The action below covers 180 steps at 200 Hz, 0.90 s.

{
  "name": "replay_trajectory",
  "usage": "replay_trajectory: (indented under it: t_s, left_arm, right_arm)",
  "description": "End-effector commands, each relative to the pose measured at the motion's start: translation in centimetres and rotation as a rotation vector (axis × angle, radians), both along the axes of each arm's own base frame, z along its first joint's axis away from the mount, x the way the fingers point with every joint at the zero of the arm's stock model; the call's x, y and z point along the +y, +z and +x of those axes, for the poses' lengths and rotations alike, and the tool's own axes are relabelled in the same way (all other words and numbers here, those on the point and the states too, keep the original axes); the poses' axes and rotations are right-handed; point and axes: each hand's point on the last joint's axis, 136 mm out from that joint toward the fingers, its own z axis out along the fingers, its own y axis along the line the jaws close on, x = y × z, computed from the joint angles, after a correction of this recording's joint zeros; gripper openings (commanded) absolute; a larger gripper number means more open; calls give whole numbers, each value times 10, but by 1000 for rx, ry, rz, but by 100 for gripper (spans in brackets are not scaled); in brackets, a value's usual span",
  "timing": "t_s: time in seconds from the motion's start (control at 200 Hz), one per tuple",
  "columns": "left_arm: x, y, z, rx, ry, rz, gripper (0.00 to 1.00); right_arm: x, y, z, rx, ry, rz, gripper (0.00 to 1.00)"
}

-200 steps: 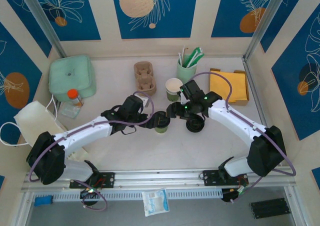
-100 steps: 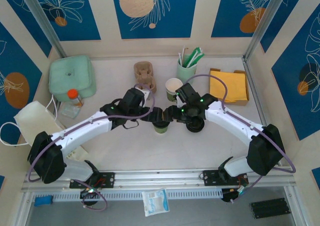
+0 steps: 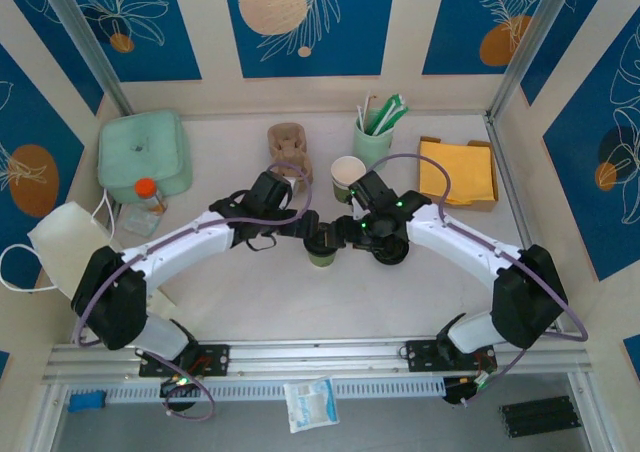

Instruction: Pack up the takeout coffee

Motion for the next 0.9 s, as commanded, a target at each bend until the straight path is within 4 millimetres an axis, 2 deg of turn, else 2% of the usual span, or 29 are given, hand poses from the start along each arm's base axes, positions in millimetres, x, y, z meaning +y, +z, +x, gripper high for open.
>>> replay_trajectory:
  t_s: [0.0, 0.21, 0.415, 0.57, 0.725, 0.895]
  left_arm:
    - [13, -12, -5, 11, 10, 48, 99]
    - [16, -12, -15, 20, 12, 19, 99]
    - [13, -9, -26, 33, 0, -23, 99]
    - [9, -11, -33, 30, -8, -38, 99]
    - [7, -23, -36, 48, -6, -34, 99]
    - [7, -29, -37, 55, 0, -33, 99]
  right_arm:
    - [-11, -11, 2, 6, -4, -56, 64]
    - [-24, -13, 18, -4, -21, -93, 64]
    - [-28, -11, 30, -15, -26, -106, 64]
    - [-29, -21, 29, 5, -28, -115, 64]
    - [-30, -32, 24, 32, -37, -117, 64]
    - [-30, -32, 21, 38, -38, -109, 64]
